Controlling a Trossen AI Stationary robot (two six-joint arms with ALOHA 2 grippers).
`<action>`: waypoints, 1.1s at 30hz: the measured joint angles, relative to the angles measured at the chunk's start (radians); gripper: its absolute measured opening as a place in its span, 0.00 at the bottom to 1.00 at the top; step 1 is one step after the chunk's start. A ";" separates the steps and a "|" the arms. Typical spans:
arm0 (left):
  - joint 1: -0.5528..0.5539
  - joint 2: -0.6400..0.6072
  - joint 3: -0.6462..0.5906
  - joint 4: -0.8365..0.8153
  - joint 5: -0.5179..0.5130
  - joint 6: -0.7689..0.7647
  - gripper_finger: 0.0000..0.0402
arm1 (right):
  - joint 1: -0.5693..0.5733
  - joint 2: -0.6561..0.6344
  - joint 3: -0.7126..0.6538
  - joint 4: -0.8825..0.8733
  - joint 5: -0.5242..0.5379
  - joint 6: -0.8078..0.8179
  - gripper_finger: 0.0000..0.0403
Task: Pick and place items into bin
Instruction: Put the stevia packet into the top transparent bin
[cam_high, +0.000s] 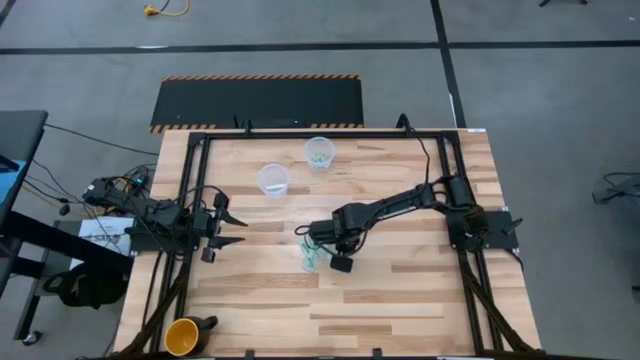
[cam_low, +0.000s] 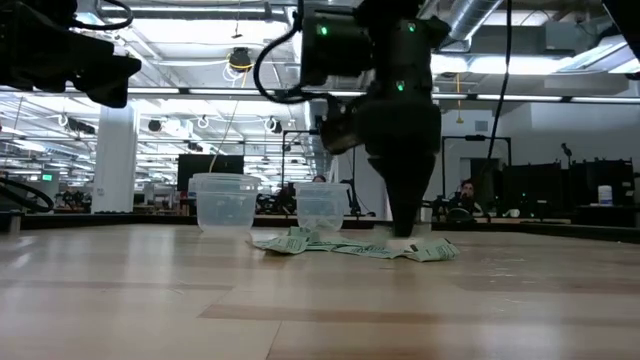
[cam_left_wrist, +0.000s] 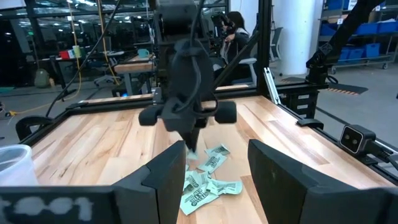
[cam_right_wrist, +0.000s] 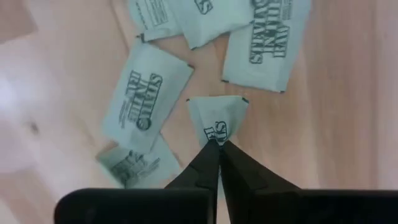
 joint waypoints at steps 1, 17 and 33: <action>0.000 0.000 0.000 0.000 0.000 0.000 0.41 | -0.006 0.000 0.017 -0.032 0.002 -0.014 0.01; 0.000 0.000 -0.001 0.000 -0.001 0.000 0.41 | -0.244 -0.004 0.295 -0.136 0.252 -0.316 0.00; 0.000 0.000 -0.001 0.000 -0.001 0.000 0.41 | -0.542 -0.006 0.333 0.160 0.127 -0.479 0.00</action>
